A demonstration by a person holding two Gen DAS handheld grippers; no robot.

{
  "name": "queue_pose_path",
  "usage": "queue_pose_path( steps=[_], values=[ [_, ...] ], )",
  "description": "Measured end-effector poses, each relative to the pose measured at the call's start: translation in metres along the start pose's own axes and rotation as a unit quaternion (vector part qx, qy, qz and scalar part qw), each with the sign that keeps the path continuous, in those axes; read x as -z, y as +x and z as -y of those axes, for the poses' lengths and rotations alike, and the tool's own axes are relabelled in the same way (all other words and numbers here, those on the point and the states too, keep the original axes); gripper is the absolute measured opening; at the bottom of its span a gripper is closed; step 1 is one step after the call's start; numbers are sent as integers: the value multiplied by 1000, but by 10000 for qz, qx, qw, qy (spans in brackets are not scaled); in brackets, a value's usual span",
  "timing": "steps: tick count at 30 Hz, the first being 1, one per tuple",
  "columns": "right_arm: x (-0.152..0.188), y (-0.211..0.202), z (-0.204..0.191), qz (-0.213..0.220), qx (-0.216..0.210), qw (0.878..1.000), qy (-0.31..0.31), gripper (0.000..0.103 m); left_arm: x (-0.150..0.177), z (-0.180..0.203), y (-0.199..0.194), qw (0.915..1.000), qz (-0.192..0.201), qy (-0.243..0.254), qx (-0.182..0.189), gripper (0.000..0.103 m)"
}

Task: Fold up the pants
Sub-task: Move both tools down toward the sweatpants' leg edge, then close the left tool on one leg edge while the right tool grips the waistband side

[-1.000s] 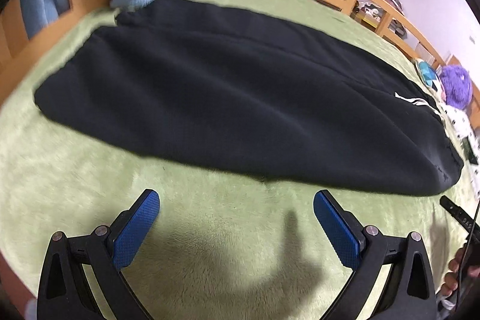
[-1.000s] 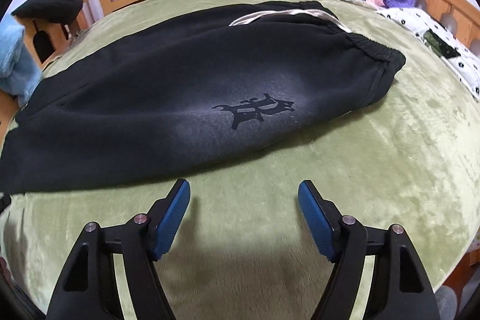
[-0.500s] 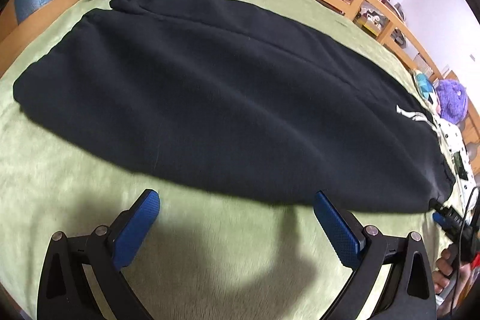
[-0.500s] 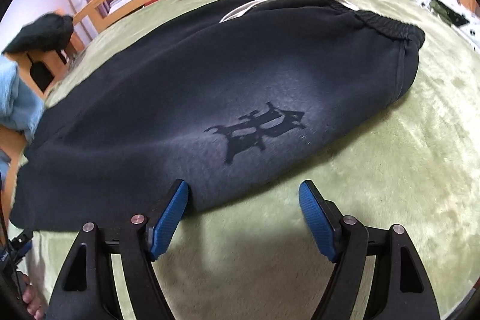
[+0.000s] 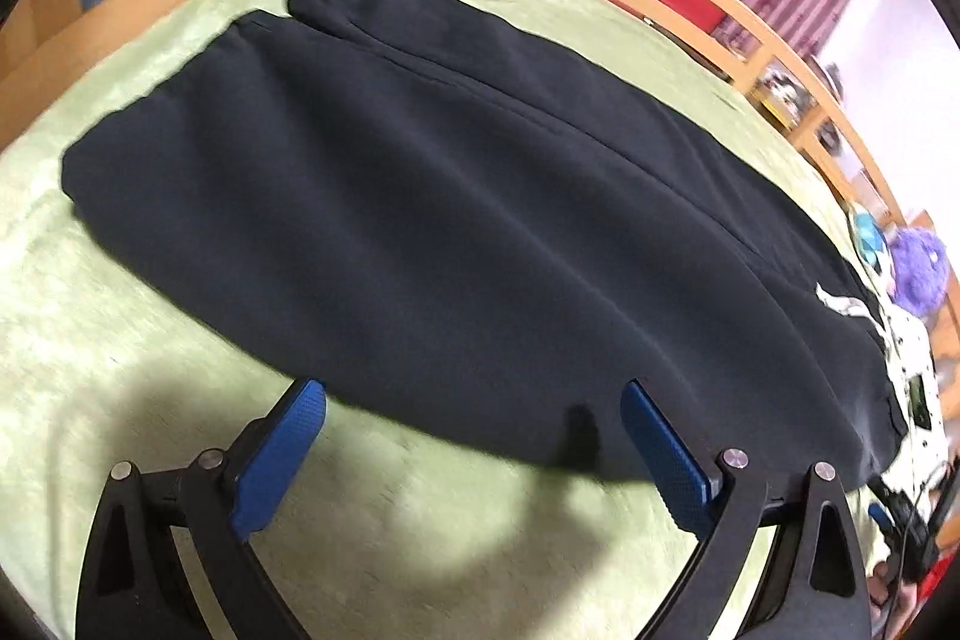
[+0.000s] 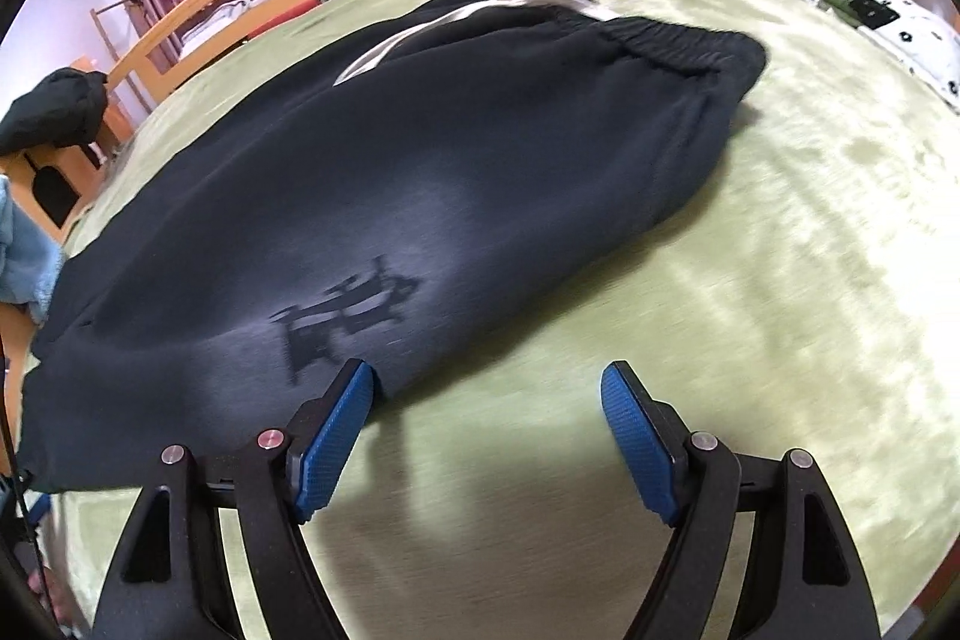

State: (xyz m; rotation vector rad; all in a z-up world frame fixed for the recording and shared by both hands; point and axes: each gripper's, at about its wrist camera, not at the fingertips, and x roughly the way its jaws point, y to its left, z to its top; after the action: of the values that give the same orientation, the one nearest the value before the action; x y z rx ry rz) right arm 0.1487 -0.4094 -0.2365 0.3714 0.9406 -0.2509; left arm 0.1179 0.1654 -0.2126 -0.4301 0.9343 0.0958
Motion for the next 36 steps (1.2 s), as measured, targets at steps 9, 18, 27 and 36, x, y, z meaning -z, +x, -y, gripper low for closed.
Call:
queue_pose_path(
  steps=[9, 18, 27, 36],
  values=[
    [-13, -3, 45, 121, 184, 9995, 240, 79, -7, -45, -1, 9945, 237, -714, -724, 99],
    [-32, 15, 60, 216, -345, 9976, 553, 82, -28, -41, 20, 9921, 357, -844, -859, 99],
    [-55, 12, 65, 429, -769, 9938, 683, 82, -21, -55, 10, 9915, 459, -978, -722, 95],
    [-69, 51, 41, 267, -372, 9979, 449, 86, -30, -50, 20, 9890, 495, -1136, -804, 92]
  ],
)
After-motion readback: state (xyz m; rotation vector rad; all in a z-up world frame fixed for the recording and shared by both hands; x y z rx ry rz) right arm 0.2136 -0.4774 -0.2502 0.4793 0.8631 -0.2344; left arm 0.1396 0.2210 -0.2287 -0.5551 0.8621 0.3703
